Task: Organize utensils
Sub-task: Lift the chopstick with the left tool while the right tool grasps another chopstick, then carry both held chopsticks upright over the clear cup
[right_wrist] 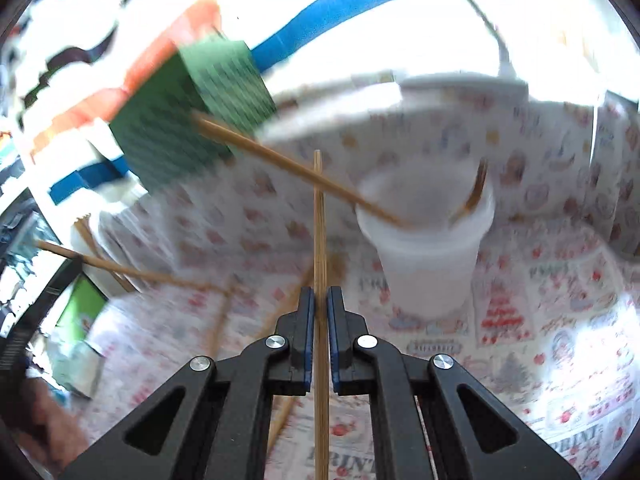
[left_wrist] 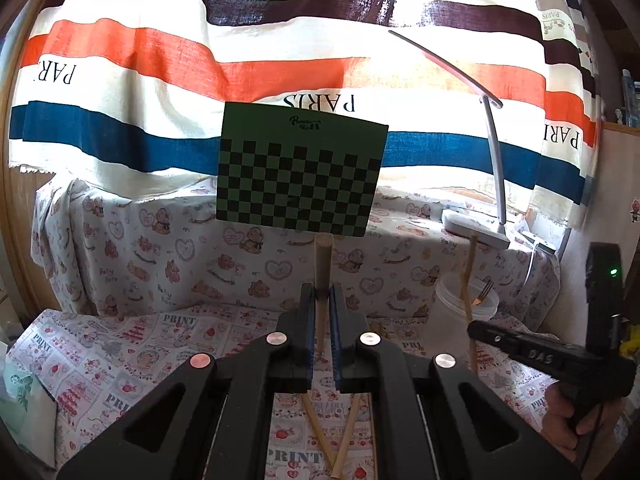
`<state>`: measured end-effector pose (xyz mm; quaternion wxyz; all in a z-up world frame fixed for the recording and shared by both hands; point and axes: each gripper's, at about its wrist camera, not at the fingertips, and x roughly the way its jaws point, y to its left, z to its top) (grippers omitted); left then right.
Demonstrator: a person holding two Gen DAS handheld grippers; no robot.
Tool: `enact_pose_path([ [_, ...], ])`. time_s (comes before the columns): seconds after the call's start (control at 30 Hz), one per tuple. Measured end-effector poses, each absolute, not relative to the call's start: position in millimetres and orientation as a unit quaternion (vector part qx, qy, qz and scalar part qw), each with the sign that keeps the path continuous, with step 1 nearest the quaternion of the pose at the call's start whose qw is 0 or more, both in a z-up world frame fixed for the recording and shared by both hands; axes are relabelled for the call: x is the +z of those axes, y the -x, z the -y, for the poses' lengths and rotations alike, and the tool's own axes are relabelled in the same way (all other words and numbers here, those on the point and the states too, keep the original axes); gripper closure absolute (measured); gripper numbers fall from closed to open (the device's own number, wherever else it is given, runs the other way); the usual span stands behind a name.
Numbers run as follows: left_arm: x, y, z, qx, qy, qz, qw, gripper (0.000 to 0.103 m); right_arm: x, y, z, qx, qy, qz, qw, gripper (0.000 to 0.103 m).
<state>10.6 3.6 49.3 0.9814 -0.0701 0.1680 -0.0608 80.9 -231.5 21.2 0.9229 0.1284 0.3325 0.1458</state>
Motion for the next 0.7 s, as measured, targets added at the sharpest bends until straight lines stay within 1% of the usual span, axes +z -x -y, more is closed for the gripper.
enact_pose_path([
  [0.2, 54.7, -4.1, -0.6, -0.071, 0.062, -0.155, 0.983, 0.097, 68.9, -37.5, 245.1, 0.175, -0.129, -0.242, 0.946, 0.096],
  [0.43, 55.1, -4.2, -2.1, -0.073, 0.065, -0.155, 0.983, 0.097, 78.4, -25.1, 233.6, 0.167, -0.104, -0.208, 0.958, 0.096],
  [0.57, 54.7, -5.9, -7.5, -0.076, 0.078, -0.158, 0.981, 0.097, 74.8, -24.7, 225.9, 0.168, -0.087, -0.226, 0.956, 0.096],
  [0.7, 54.7, -6.7, -11.3, -0.079, 0.086, -0.161, 0.98, 0.097, 57.6, -40.8, 219.8, 0.165, -0.072, -0.274, 0.945, 0.096],
])
